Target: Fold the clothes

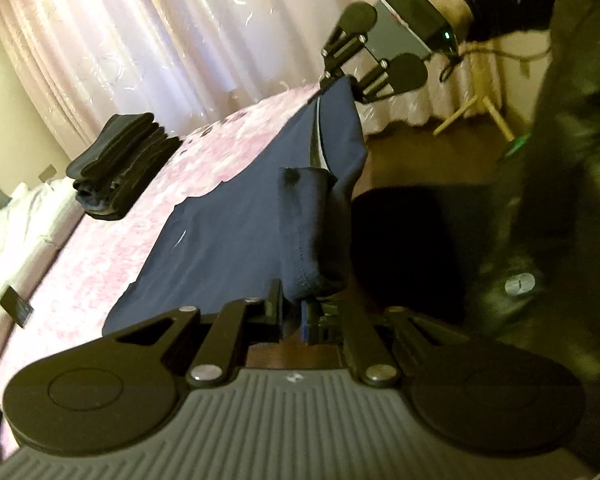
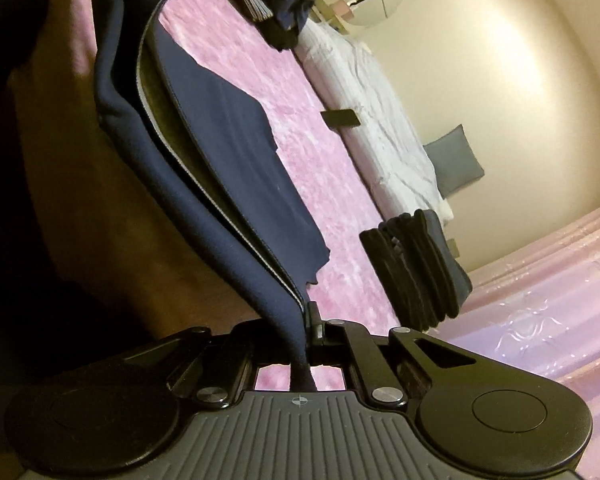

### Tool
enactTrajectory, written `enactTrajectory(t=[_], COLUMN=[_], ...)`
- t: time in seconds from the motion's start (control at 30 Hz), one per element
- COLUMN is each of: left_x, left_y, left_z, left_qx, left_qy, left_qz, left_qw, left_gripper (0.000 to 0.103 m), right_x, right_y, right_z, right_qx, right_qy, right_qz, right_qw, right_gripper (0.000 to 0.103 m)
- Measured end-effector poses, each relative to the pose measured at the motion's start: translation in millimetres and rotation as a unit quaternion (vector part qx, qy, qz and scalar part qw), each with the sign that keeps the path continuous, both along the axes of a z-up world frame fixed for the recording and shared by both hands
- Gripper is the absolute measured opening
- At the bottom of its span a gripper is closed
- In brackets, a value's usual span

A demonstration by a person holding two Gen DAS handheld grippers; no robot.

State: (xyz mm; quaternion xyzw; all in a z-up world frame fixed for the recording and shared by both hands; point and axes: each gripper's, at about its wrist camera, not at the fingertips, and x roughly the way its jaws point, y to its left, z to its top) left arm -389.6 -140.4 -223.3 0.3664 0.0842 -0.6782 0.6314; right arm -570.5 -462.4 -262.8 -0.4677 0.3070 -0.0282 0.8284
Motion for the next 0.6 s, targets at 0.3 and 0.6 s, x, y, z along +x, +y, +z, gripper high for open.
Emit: enactTrajectory(t=[0.3,0.6], left_x=[18.6,152.4], left_y=[6.2,-52.9], left_z=[31.0,51.0], left_qx=[-0.055,-0.067], left_qy=[0.040,0.140], left_qz=[0.037,0.135], left_qw=[0.9970,0.9787], left_gripper=[0.005,0.006], right_x=[0.2,108.0], right_y=[8.5,-44.8], right_z=[22.4,56.8], right_qx=[0.010,0.039], right_qy=[0.003,0.025], right_qz=[-0.002,0.024], right_qw=[1.000,0.999], right_gripper=[0.002,0.002])
